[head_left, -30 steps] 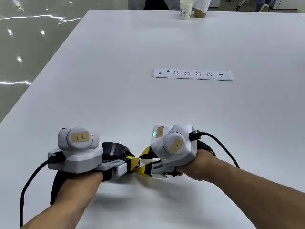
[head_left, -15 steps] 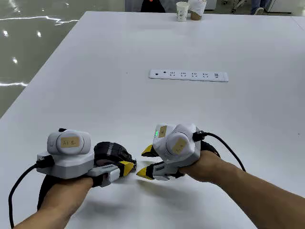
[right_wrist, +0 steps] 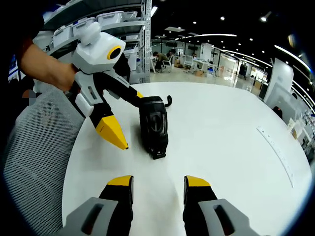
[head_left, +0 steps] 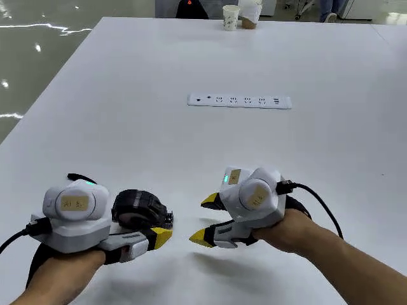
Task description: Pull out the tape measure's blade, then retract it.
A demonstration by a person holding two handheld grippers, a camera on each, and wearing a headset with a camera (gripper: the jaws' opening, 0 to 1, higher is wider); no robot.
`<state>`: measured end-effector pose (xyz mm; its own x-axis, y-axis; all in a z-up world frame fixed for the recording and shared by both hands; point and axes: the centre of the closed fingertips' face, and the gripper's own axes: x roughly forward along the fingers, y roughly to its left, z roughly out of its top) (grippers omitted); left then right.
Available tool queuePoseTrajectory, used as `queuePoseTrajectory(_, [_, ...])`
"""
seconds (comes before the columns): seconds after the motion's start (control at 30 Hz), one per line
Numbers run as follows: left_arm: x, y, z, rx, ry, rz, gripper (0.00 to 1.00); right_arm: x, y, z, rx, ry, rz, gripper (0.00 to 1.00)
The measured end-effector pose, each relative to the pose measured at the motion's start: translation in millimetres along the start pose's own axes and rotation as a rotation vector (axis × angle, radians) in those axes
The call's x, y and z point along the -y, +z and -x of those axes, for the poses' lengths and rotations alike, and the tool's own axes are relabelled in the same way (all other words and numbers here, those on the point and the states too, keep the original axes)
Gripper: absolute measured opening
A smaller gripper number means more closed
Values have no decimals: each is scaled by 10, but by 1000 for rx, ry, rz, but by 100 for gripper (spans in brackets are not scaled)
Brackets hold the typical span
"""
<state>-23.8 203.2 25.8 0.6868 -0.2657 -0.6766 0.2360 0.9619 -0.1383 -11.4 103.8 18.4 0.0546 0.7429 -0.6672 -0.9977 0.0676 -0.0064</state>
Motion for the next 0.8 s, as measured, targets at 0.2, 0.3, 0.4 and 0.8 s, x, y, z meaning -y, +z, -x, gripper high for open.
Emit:
queuePoseTrajectory(0.2, [8, -29, 59, 6, -9, -23, 78, 5, -70, 178, 18, -42, -33, 43])
queuePoseTrajectory(0.3, [26, -32, 85, 14, -21, -43, 80, 5, -119, 254, 26, -61, -55, 46])
queuePoseTrajectory(0.4, [40, -33, 131, 21, -27, -58, 82, -1, -159, 329, 35, -79, -69, 50])
queuePoseTrajectory(0.8, [81, -20, 299, 78, -55, -61, 89, 7, -301, 621, 71, -183, -153, 63])
